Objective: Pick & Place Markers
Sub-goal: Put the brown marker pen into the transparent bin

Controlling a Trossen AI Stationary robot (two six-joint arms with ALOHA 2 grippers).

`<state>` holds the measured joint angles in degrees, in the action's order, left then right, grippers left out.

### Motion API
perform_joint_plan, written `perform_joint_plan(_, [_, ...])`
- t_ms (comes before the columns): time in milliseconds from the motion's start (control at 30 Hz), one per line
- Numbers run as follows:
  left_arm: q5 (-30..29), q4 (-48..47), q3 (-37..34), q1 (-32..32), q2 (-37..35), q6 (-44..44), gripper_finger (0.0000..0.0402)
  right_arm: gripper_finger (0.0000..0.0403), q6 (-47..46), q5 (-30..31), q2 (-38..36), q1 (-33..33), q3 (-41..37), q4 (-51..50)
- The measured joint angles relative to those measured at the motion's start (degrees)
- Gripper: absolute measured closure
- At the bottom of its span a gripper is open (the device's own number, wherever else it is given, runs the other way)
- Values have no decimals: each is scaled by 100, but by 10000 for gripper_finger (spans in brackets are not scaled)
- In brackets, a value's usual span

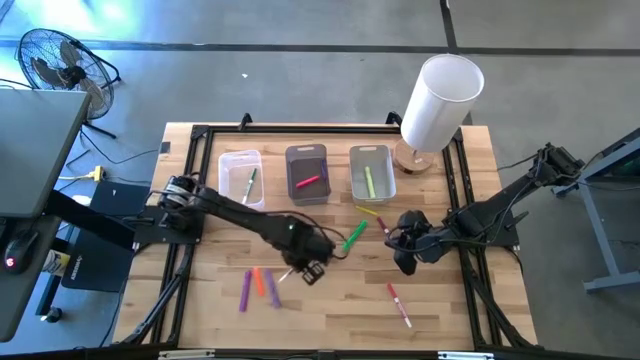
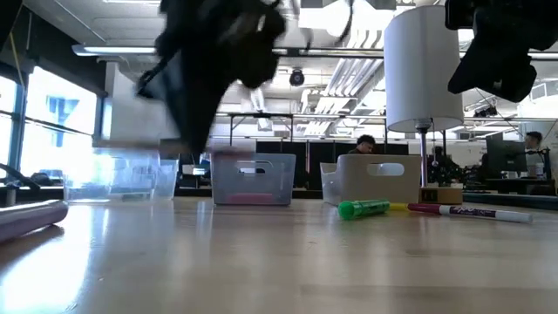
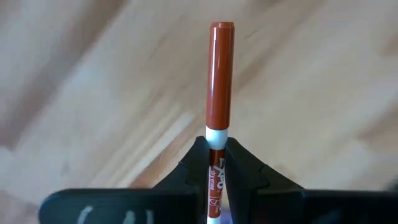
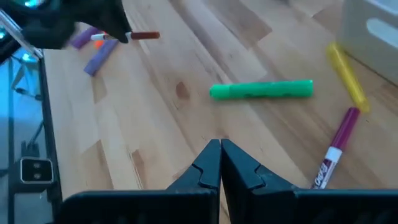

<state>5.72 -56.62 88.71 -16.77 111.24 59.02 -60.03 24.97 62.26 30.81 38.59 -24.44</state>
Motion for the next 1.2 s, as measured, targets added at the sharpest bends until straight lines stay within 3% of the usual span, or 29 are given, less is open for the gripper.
perform_joint_plan(133, [-208, -164, 669, 132, -163, -667, 381, 403, -58, 142, 0, 0, 1, 125])
perform_joint_plan(300, [-919, -337, 656, 628, -803, -1351, 381, 403, -153, 322, 0, -2, 2, 296])
perform_joint_plan(500, [-1596, -828, -363, 1378, -2059, -1906, 381, 403, -512, 702, 0, -103, 2, 534])
perform_joint_plan(600, [-1739, -280, -1307, 2006, -2966, -2084, 381, 403, -638, 722, 2, -247, 2, 615])
perform_joint_plan(767, [-1598, 571, -2989, 3458, -4315, -1962, 381, 403, -925, 889, 2, -465, 2, 680])
perform_joint_plan(867, [-1400, 961, -3599, 4389, -4769, -1679, 381, 403, -960, 973, 2, -600, 1, 764])
perform_joint_plan(1033, [-517, 723, -3986, 5686, -4786, -1751, 381, 403, -962, 965, 2, -868, 1, 848])
perform_joint_plan(1200, [-100, 548, -4160, 6078, -4409, -1929, 367, 403, -959, 925, 2, -1112, 2, 892])
